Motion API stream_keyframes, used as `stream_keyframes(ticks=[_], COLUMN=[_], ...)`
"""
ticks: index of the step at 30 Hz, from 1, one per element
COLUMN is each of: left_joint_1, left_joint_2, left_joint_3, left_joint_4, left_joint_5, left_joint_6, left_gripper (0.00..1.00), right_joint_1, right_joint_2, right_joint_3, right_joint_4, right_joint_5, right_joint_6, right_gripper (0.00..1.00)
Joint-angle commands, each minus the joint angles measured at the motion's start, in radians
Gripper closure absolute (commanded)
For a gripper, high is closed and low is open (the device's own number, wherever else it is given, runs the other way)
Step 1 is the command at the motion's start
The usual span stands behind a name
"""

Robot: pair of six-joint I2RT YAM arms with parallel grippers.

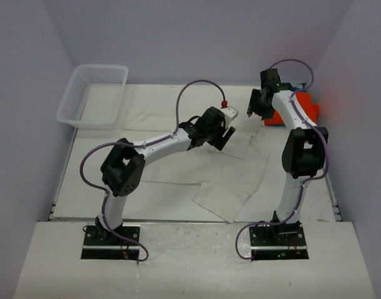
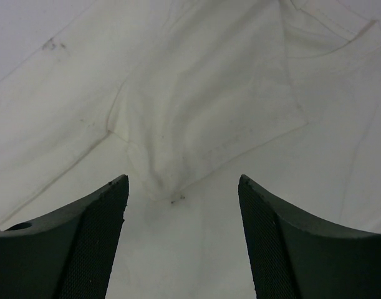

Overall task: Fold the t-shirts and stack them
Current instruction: Fold the flattened tshirt in 1/3 of the way

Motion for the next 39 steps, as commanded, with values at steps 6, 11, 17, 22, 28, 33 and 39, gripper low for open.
stream_keyframes(ticks=[6,11,17,22,28,33,39], left_joint_1=[0.115,0.221,0.273,0.288,0.302,0.314,0.319], left_joint_2=[0.099,0.163,0.207,0.244,0.247,0.233,0.206], left_joint_3=[0.269,0.371,0.386,0.377,0.320,0.297,0.269], left_joint_4=[-0.151,-0.209,-0.194,-0.179,-0.130,-0.120,-0.102], left_joint_5=[-0.016,0.013,0.052,0.067,0.099,0.102,0.113], left_joint_6=[0.018,-0.004,-0.004,-0.001,-0.008,-0.011,-0.015], left_gripper=[0.27,0.28,0.28,0.28,0.28,0.28,0.28], right_joint_1=[0.019,0.034,0.077,0.096,0.094,0.096,0.097], right_joint_2=[-0.134,-0.205,-0.283,-0.329,-0.331,-0.315,-0.299], right_joint_3=[-0.285,-0.416,-0.530,-0.609,-0.663,-0.683,-0.698], right_joint_4=[0.134,0.204,0.237,0.253,0.261,0.264,0.276], right_joint_5=[-0.139,-0.170,-0.184,-0.165,-0.145,-0.153,-0.149], right_joint_6=[0.076,0.137,0.172,0.180,0.180,0.180,0.193], right_gripper=[0.42,0.46,0.47,0.51,0.56,0.60,0.63])
